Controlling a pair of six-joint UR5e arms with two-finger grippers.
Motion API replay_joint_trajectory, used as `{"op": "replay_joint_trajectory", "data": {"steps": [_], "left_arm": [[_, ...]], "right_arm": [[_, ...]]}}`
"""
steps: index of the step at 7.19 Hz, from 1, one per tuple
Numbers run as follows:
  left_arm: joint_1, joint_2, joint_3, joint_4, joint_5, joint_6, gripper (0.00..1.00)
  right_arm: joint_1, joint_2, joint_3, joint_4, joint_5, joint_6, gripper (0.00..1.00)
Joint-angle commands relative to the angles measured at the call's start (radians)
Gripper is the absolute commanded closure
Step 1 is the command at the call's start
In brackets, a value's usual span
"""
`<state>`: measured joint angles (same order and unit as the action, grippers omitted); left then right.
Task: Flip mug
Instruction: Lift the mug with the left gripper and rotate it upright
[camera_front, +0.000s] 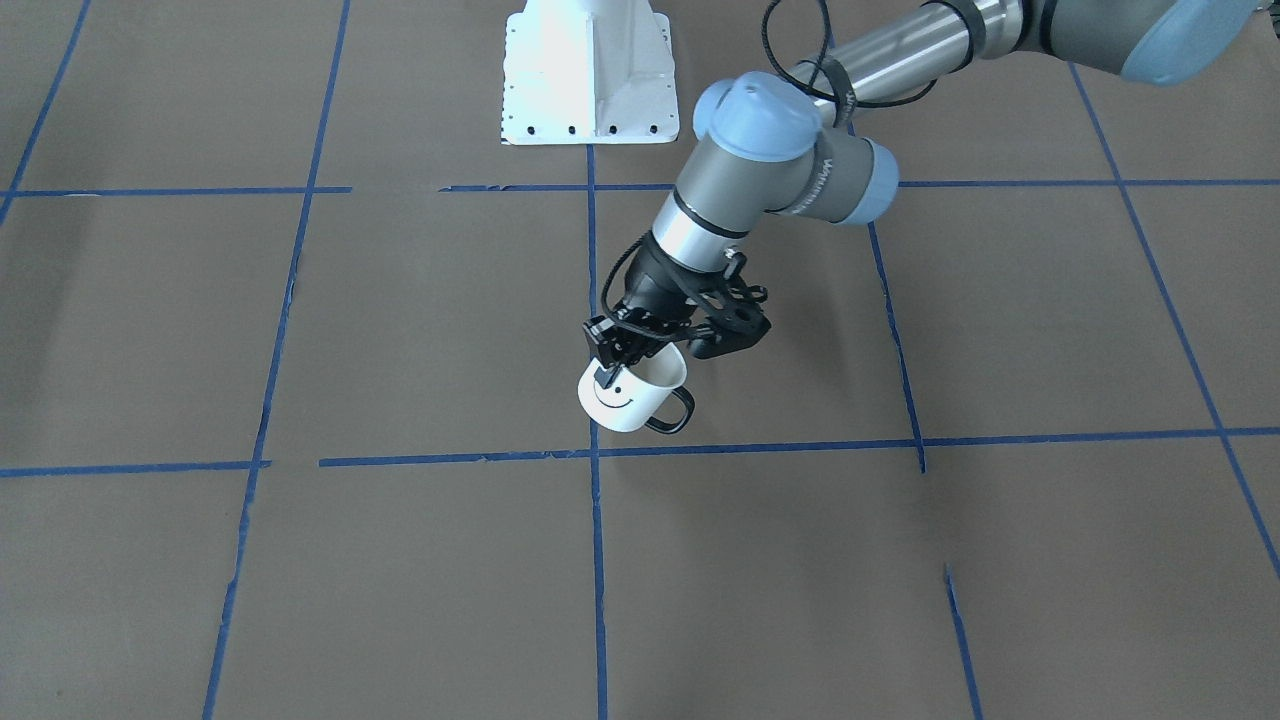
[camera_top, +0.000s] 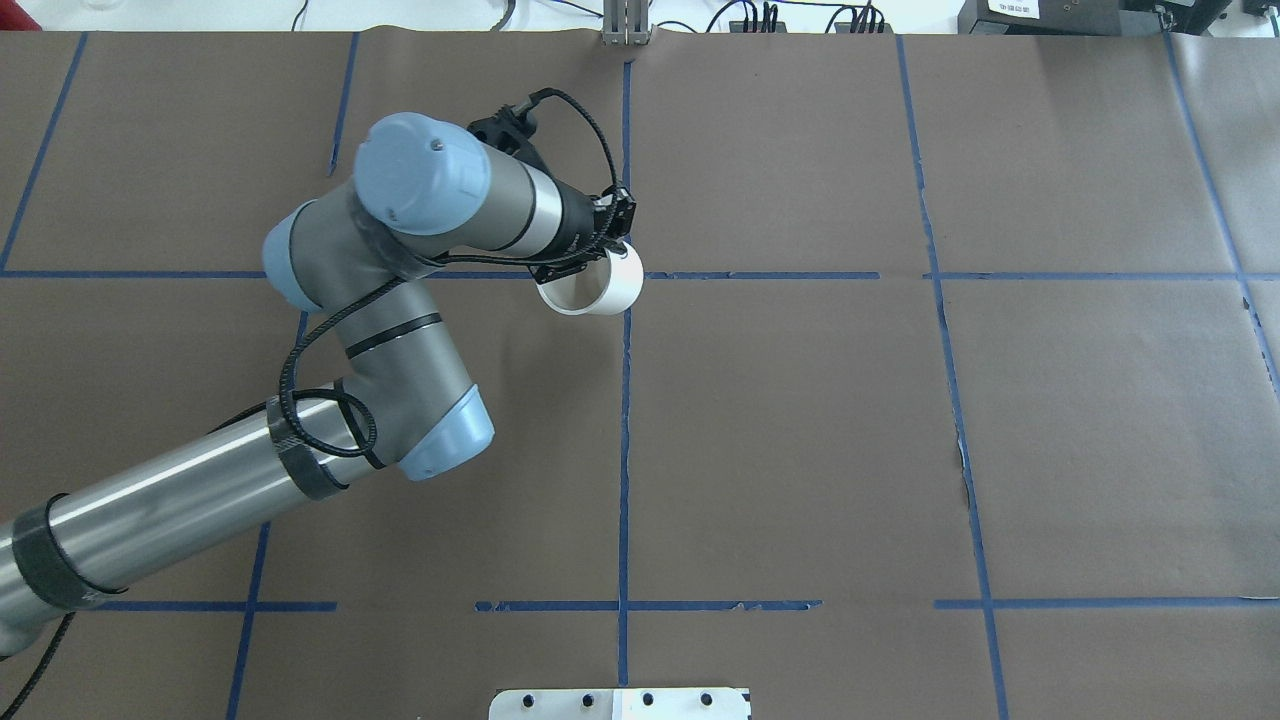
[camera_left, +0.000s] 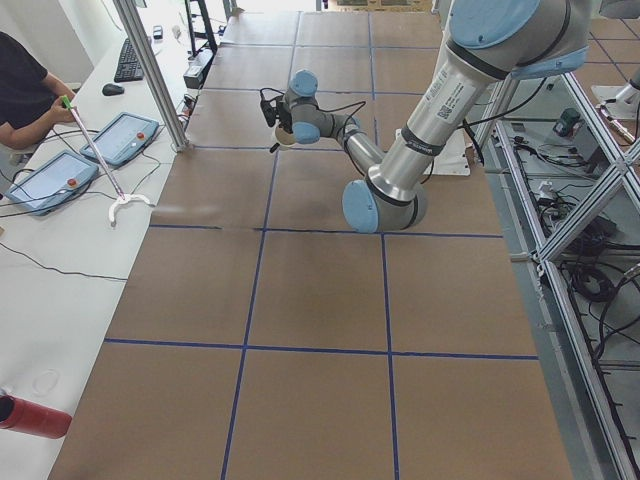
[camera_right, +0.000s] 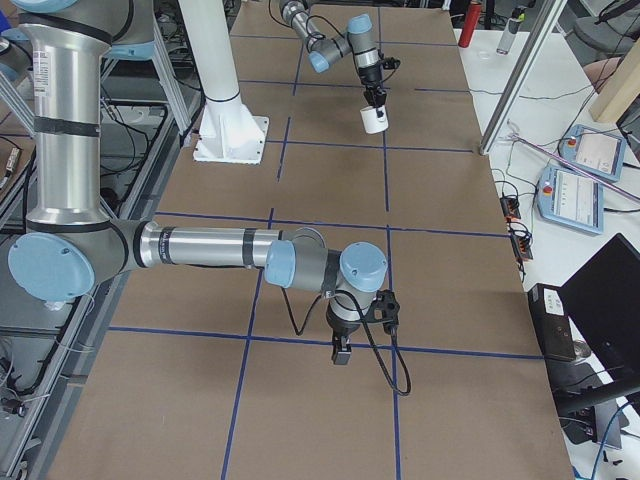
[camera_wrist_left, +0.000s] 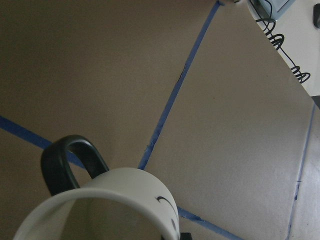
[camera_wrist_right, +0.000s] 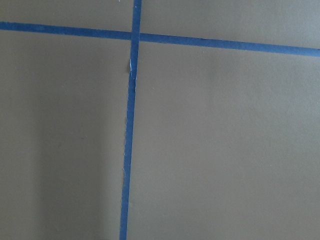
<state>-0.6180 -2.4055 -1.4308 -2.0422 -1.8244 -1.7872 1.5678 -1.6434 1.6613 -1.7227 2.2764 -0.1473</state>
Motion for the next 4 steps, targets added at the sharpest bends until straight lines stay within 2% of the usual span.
{"op": "replay_joint_trajectory", "data": {"steps": [1,3,4], "left_arm": [[0.023,-0.197,0.152,0.317,0.004,0.078,1.00],[0.032,-0.221,0.194,0.454,-0.001,0.083,1.00],[0.035,-0.219,0.194,0.485,-0.047,0.083,1.00]], "right_arm": [[0.000,0.000,0.000,0.000,0.000,0.000,0.00],[0.000,0.000,0.000,0.000,0.000,0.000,0.00],[0.000,0.000,0.000,0.000,0.000,0.000,0.00]]}}
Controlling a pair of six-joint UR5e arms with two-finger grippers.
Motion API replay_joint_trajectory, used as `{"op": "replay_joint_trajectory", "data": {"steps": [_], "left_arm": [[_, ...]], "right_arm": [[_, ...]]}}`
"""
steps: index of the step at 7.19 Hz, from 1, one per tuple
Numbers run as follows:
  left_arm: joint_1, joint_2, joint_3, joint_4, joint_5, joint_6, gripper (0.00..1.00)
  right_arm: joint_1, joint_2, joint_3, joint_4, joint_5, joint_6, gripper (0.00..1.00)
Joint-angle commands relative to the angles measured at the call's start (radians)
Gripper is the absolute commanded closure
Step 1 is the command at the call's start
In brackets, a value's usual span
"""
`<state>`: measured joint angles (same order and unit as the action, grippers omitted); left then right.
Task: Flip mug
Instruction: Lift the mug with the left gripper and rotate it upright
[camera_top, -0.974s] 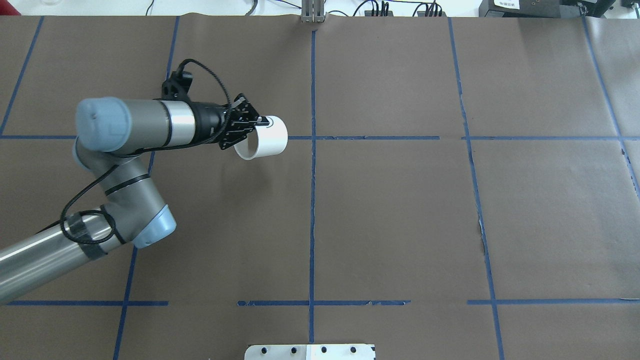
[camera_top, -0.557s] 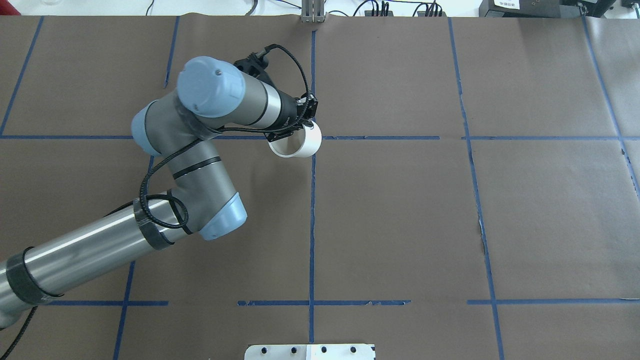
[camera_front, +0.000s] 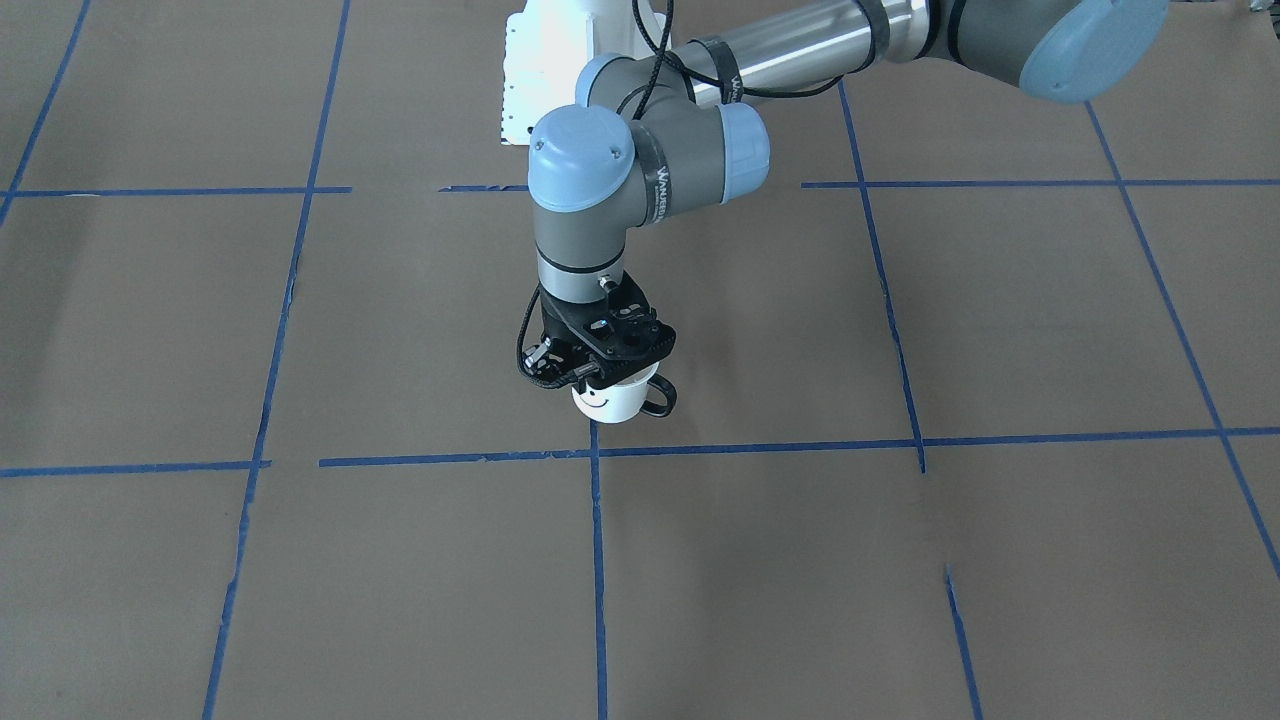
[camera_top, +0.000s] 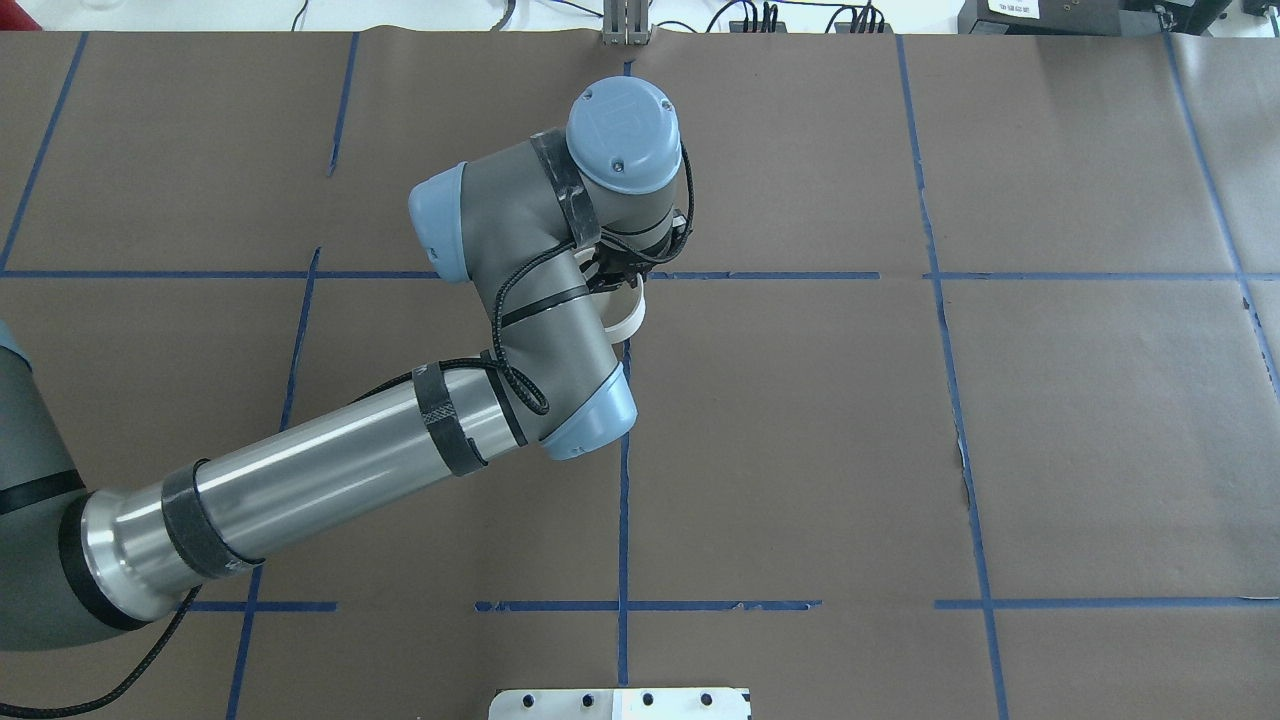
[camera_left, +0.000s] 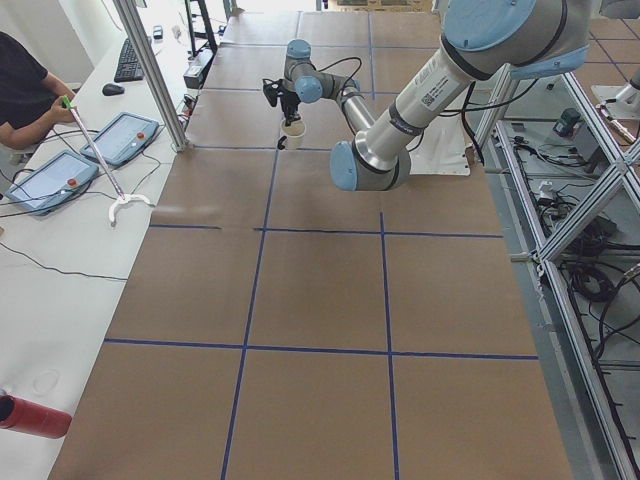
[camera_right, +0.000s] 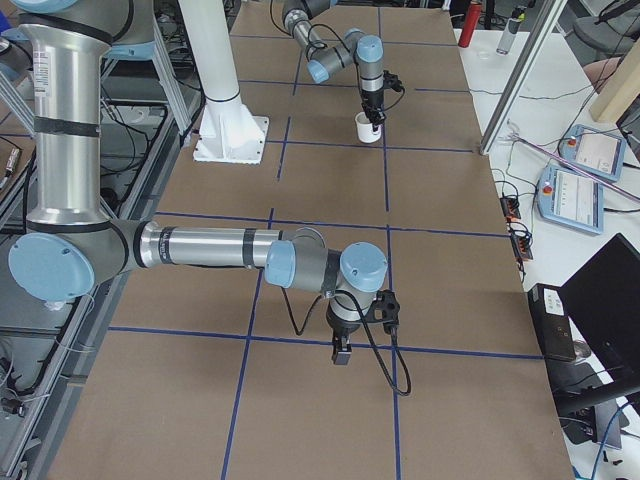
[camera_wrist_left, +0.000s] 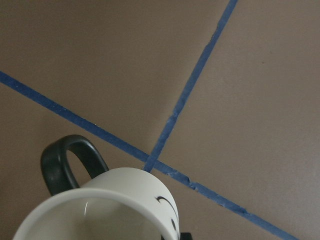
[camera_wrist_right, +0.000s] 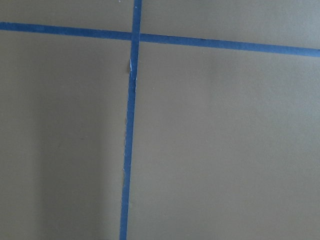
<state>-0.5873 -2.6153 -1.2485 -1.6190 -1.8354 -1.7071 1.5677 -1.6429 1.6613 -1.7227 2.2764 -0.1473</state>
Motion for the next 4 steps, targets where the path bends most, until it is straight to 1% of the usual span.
{"op": "replay_joint_trajectory", "data": {"steps": [1,4], "left_arm": [[0.006,-0.011,0.012,0.062,-0.092,-0.008,1.00],[0.040,-0.017,0.021,0.051,-0.094,-0.026,1.00]], "right_arm": [[0.000,0.000,0.000,0.000,0.000,0.000,0.00],[0.000,0.000,0.000,0.000,0.000,0.000,0.00]]}}
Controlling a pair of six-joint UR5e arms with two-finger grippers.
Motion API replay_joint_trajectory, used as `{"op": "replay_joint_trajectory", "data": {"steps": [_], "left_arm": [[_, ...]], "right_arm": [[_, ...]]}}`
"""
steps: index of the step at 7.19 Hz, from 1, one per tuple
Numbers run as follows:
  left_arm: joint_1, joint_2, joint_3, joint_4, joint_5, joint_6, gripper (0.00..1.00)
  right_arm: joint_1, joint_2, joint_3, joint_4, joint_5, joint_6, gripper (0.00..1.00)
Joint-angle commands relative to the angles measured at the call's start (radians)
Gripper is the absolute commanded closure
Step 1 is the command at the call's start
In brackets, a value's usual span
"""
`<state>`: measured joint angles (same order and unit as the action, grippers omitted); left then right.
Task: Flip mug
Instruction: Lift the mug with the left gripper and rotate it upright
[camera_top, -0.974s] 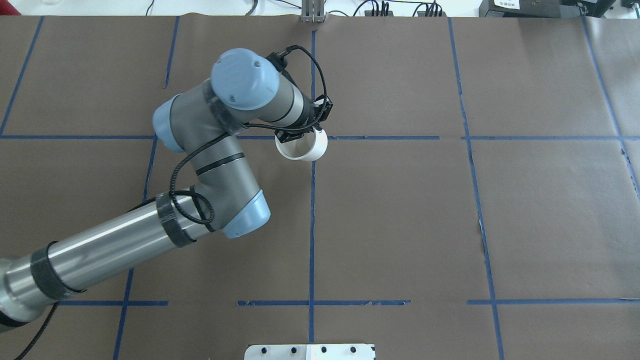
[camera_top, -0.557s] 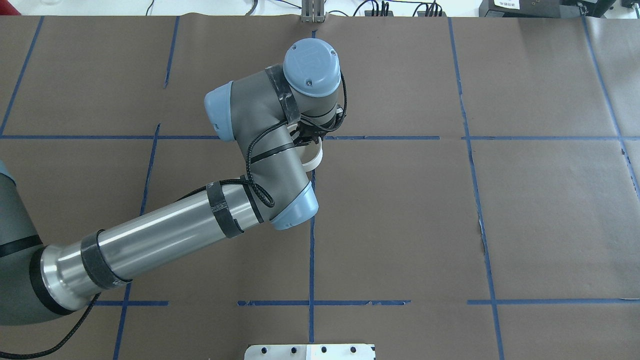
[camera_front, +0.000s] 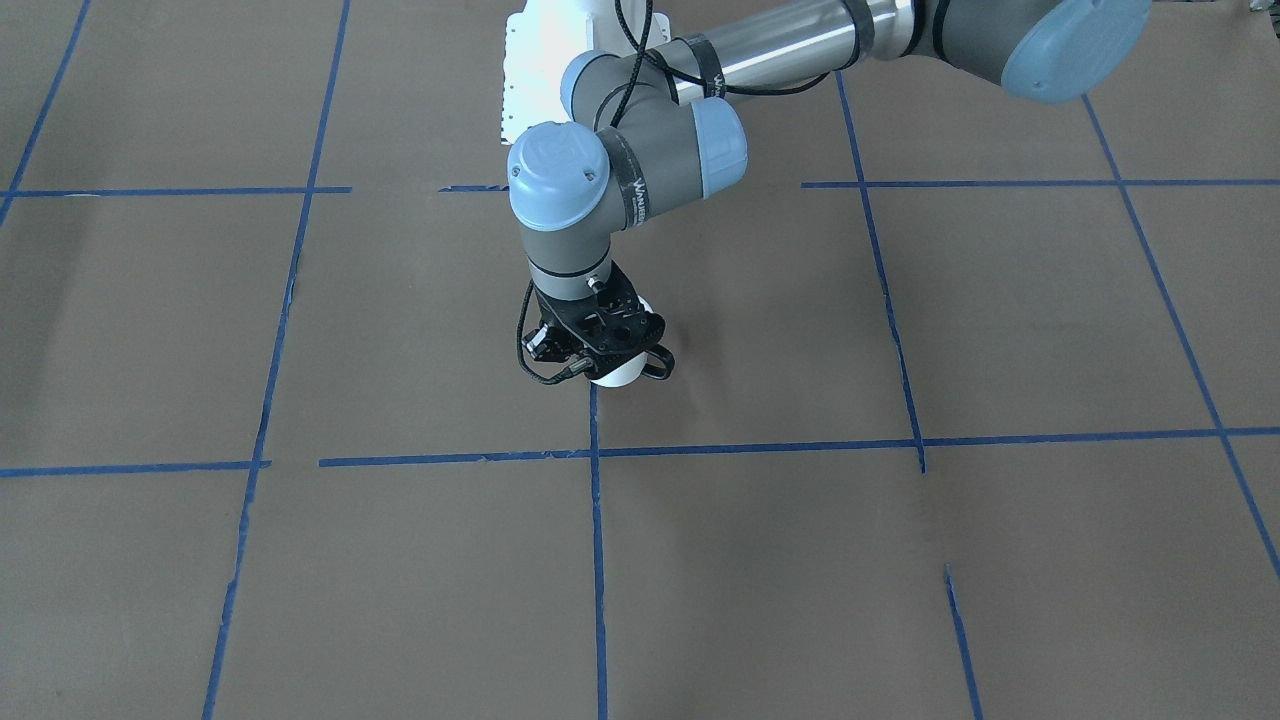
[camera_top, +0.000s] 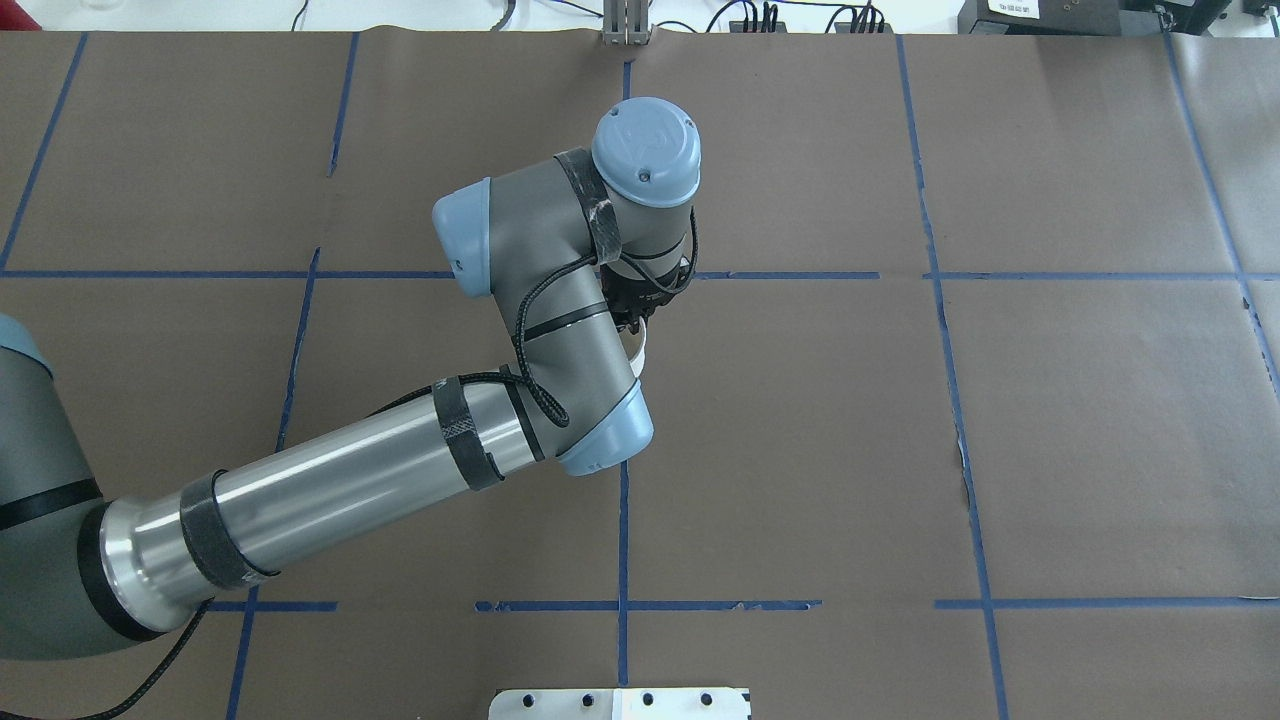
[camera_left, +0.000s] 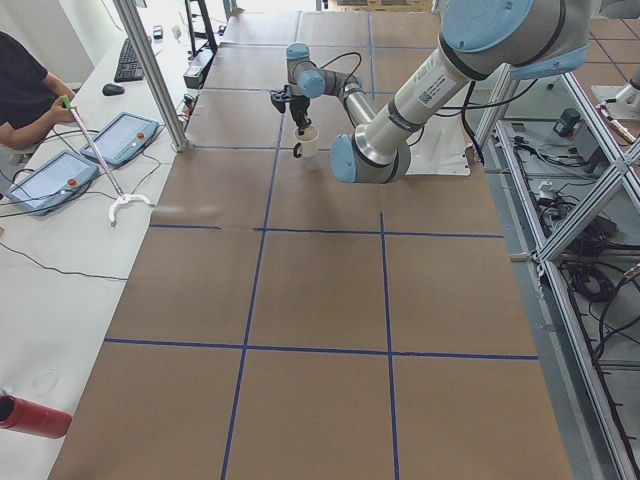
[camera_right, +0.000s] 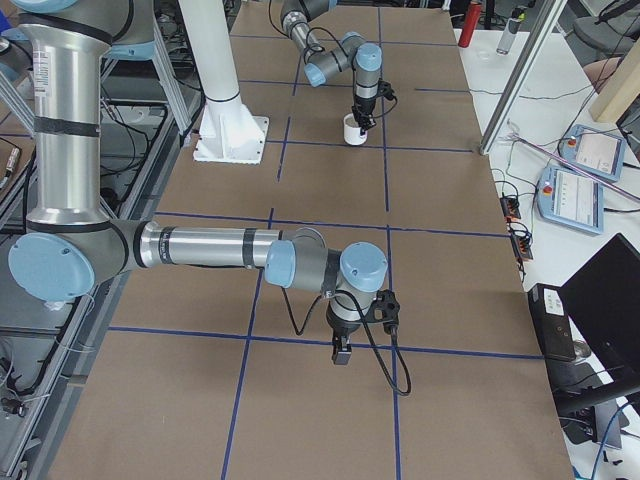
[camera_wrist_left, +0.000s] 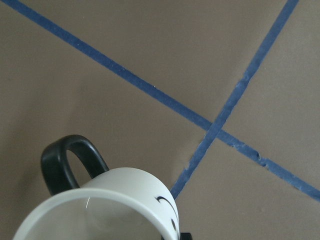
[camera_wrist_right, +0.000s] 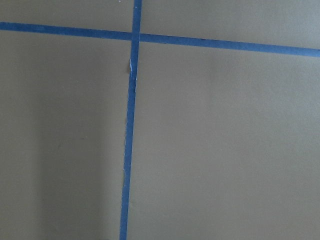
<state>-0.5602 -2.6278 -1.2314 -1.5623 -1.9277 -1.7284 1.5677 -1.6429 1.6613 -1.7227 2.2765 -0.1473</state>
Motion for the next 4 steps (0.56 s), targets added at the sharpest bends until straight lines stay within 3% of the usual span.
{"op": "replay_joint_trajectory", "data": {"steps": [1,4], "left_arm": [[0.014,-0.017,0.013,-0.004,0.001,-0.003,1.00],[0.029,-0.015,0.023,-0.001,0.010,-0.002,1.00]], "right_arm": [[0.000,0.000,0.000,0.000,0.000,0.000,0.00],[0.000,0.000,0.000,0.000,0.000,0.000,0.00]]}}
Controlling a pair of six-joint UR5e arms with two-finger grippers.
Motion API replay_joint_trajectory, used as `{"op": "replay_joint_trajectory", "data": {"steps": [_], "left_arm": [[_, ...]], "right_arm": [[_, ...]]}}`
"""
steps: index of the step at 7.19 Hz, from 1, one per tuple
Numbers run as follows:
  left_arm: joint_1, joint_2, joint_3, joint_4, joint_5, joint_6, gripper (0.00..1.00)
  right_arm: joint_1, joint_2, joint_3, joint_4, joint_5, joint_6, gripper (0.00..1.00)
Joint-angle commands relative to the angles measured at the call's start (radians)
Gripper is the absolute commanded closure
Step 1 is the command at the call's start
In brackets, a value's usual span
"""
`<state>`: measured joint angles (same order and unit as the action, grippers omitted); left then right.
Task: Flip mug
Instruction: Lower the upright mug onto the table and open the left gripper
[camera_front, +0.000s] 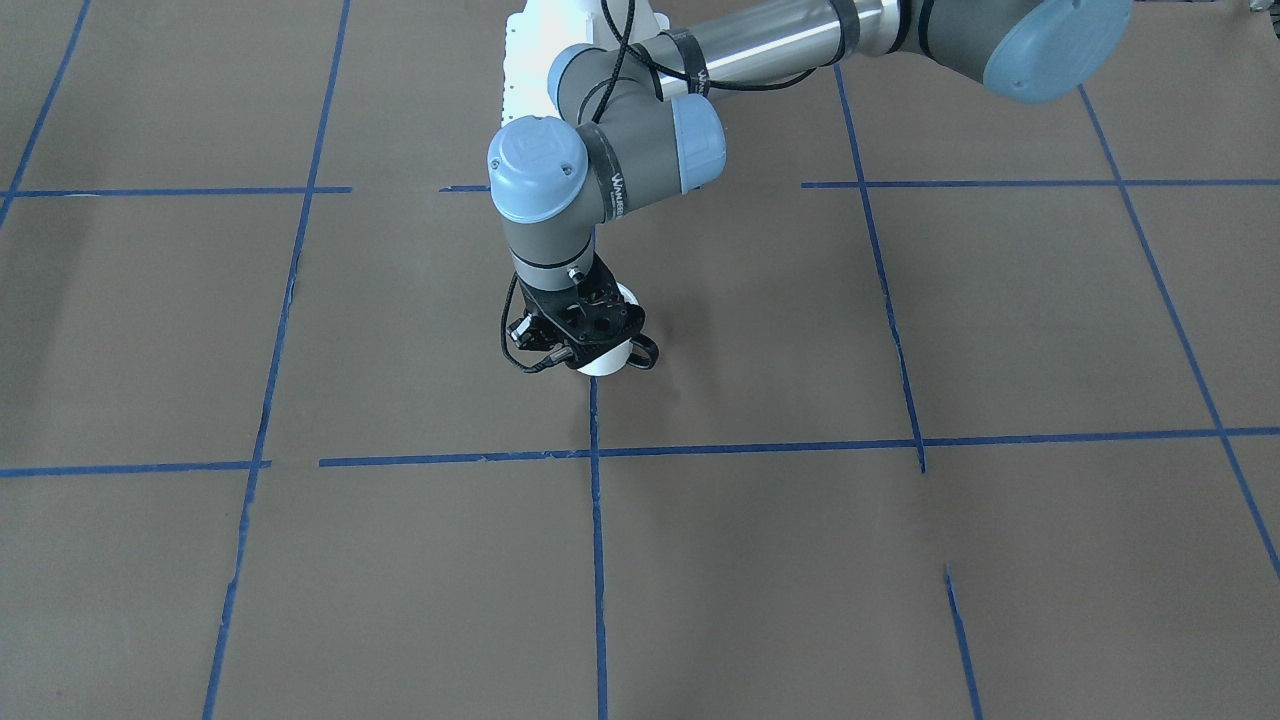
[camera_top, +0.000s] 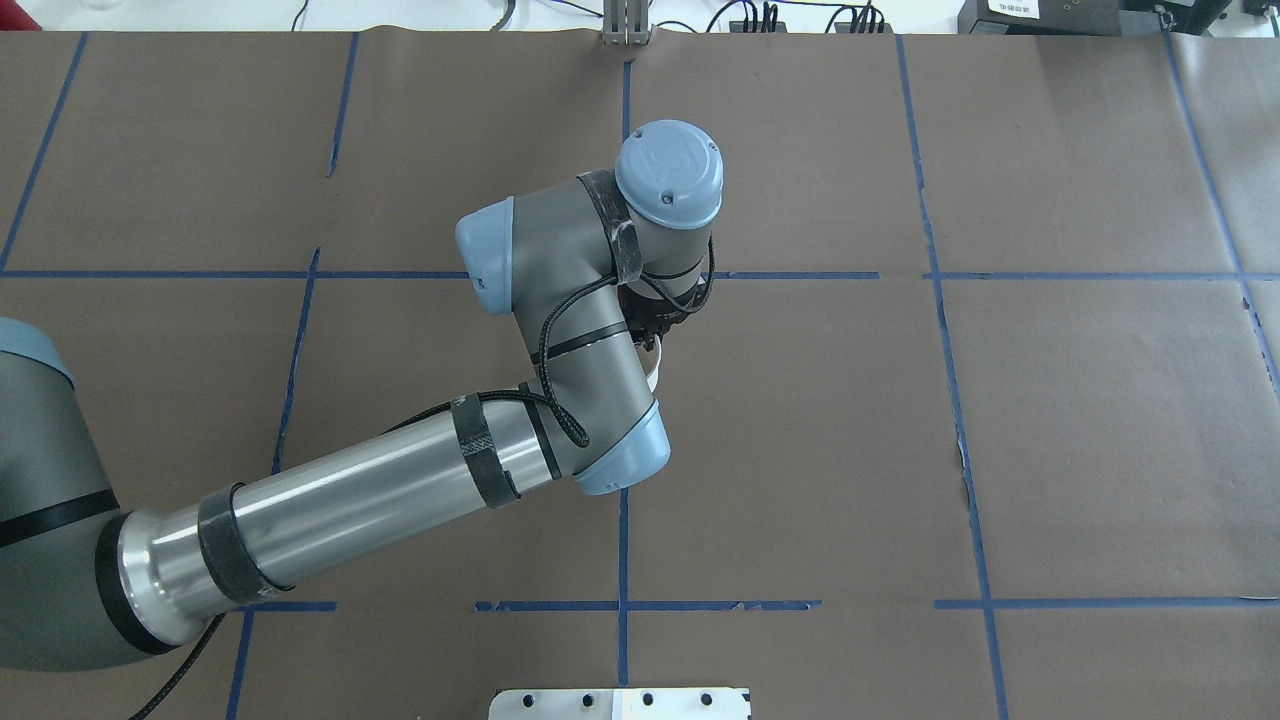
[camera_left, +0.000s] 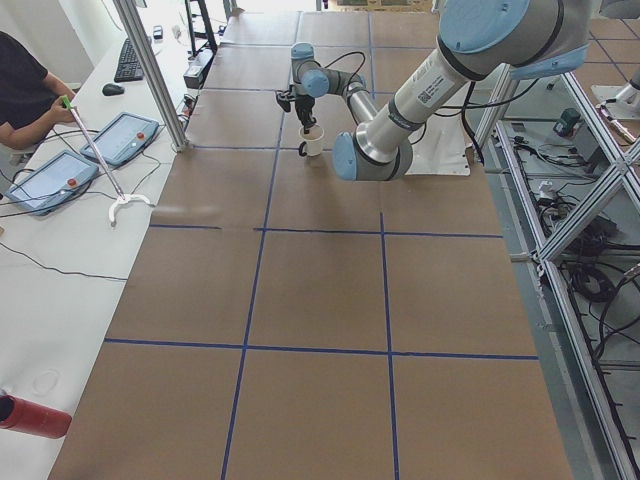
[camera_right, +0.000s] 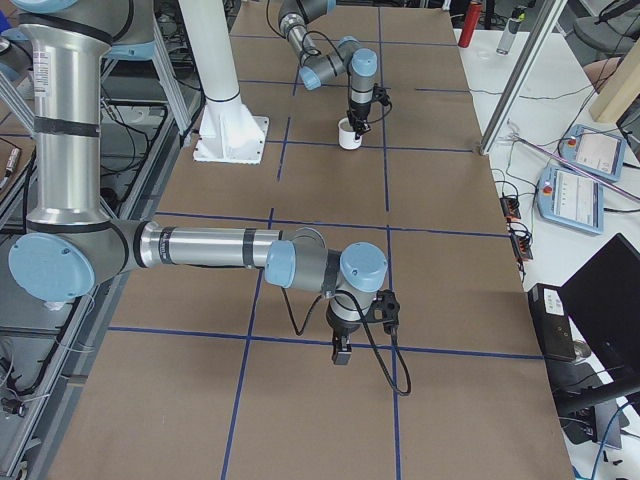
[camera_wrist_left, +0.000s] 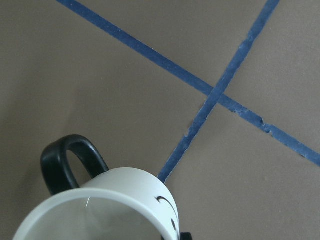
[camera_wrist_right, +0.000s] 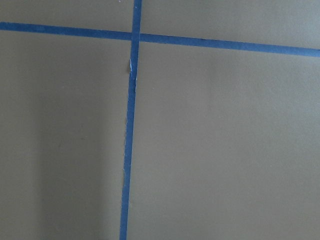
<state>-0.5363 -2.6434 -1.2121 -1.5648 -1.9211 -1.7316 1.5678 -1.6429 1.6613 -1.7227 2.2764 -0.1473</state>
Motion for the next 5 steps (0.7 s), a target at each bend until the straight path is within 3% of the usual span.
{"op": "replay_joint_trajectory", "data": {"steps": [1,2,3,4,5], "left_arm": [[0.009,0.000,0.003,0.002,0.025,0.001,1.00],[0.016,0.000,0.002,0.003,0.028,0.001,1.00],[0.016,0.000,0.000,0.003,0.030,0.003,0.91],[0.016,0.005,-0.001,0.002,0.030,0.012,0.57],[0.015,0.008,-0.004,0.003,0.034,0.024,0.15]], "right_arm": [[0.000,0.000,0.000,0.000,0.000,0.000,0.00],[0.000,0.000,0.000,0.000,0.000,0.000,0.00],[0.000,0.000,0.000,0.000,0.000,0.000,0.00],[0.000,0.000,0.000,0.000,0.000,0.000,0.00],[0.000,0.000,0.000,0.000,0.000,0.000,0.00]]}}
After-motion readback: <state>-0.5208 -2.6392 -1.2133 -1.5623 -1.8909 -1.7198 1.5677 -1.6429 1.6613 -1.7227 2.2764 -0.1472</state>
